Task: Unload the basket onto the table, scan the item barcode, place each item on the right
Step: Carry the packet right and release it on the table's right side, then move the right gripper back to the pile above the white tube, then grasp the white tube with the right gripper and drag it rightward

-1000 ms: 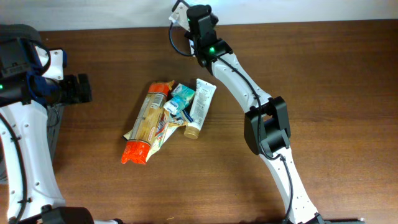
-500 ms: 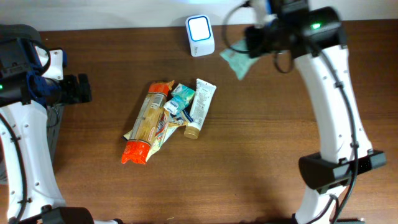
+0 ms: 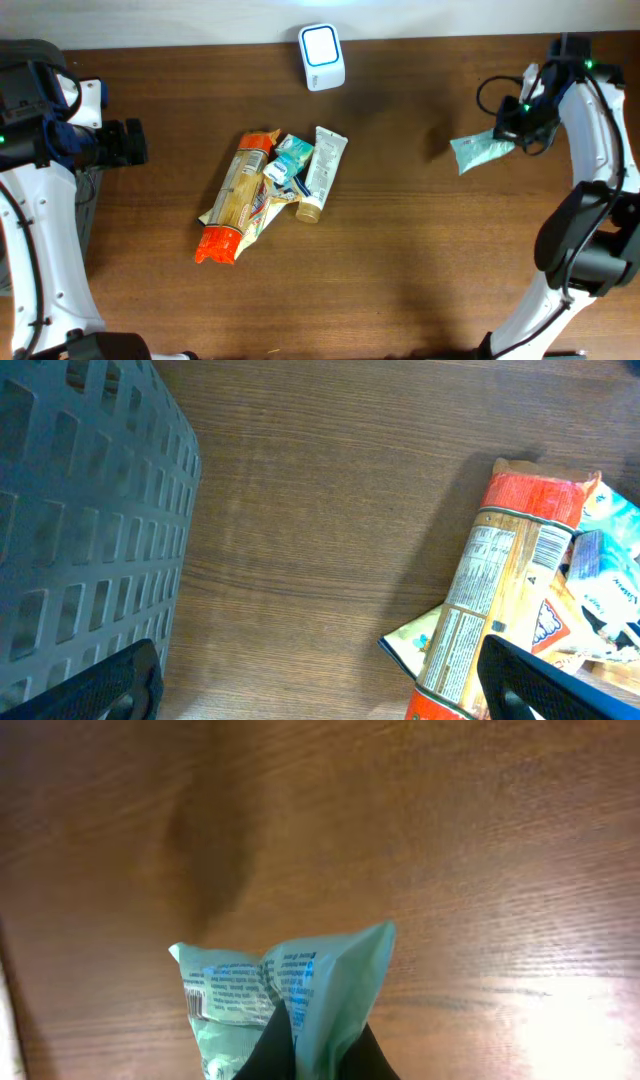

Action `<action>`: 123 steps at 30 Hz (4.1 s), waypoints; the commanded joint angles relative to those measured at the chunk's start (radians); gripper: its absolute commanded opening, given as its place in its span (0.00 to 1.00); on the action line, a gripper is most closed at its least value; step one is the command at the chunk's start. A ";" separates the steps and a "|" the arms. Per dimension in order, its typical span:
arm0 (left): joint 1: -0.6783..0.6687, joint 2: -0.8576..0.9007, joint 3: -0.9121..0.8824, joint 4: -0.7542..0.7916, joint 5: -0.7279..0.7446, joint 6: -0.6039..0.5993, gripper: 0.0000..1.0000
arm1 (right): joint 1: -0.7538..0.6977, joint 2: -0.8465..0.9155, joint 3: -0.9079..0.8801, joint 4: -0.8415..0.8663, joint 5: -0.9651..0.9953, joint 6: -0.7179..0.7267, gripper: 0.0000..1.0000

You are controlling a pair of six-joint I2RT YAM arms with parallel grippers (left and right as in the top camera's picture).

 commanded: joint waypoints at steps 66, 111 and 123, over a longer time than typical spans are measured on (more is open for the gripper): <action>0.002 -0.002 0.007 0.001 0.000 0.013 0.99 | 0.685 0.303 0.089 -0.039 0.475 0.180 0.42; 0.002 -0.003 0.007 0.001 0.000 0.013 0.99 | 0.530 0.227 0.026 0.232 0.116 0.349 0.26; 0.002 -0.002 0.007 0.001 0.000 0.012 0.99 | 0.529 0.229 -0.111 -0.064 -0.042 0.081 0.34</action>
